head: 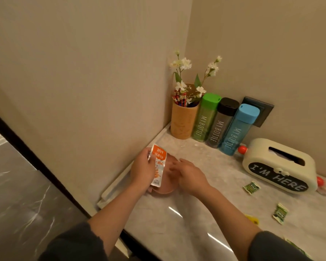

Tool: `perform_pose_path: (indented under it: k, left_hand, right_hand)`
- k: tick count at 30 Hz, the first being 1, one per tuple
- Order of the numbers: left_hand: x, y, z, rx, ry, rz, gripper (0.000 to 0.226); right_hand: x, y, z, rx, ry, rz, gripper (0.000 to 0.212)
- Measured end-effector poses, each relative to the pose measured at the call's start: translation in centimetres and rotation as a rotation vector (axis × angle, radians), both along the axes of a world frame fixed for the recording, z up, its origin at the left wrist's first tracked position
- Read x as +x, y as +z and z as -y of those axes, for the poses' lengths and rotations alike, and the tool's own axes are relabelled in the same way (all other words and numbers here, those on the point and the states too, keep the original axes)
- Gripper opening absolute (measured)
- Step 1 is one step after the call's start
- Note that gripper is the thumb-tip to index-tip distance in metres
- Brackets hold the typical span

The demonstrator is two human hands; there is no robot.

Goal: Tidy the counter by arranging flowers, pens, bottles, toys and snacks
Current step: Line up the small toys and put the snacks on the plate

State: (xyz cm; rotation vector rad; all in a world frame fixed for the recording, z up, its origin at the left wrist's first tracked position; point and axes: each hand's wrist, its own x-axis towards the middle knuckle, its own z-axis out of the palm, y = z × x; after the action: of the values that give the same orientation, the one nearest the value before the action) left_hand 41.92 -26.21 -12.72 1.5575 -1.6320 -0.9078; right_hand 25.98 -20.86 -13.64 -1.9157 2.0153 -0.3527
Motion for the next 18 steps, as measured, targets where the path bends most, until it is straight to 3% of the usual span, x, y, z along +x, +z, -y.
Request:
perform_pose_path:
  k: [4,9,15,18]
  left_hand:
    - [-0.1,-0.9,0.7,0.038,-0.141,0.118,0.024]
    - [-0.4,-2.1,0.6,-0.085,-0.249,0.372,0.051]
    - [-2.1,-1.8,-0.9,-0.218,-0.335,0.334,0.042]
    - [-2.5,-2.2,-1.9,-0.247,-0.406,0.315,0.040]
  right_hand:
    - [-0.3,0.2,0.1,0.033,0.132,-0.111,0.030]
    - [-0.6,0.4,-0.9,-0.045,0.130,-0.226,0.033]
    - [-1.0,0.9,-2.8,-0.048,-0.041,-0.239,0.024]
    - [-1.1,0.9,-4.4,-0.054,-0.116,-0.230,0.030]
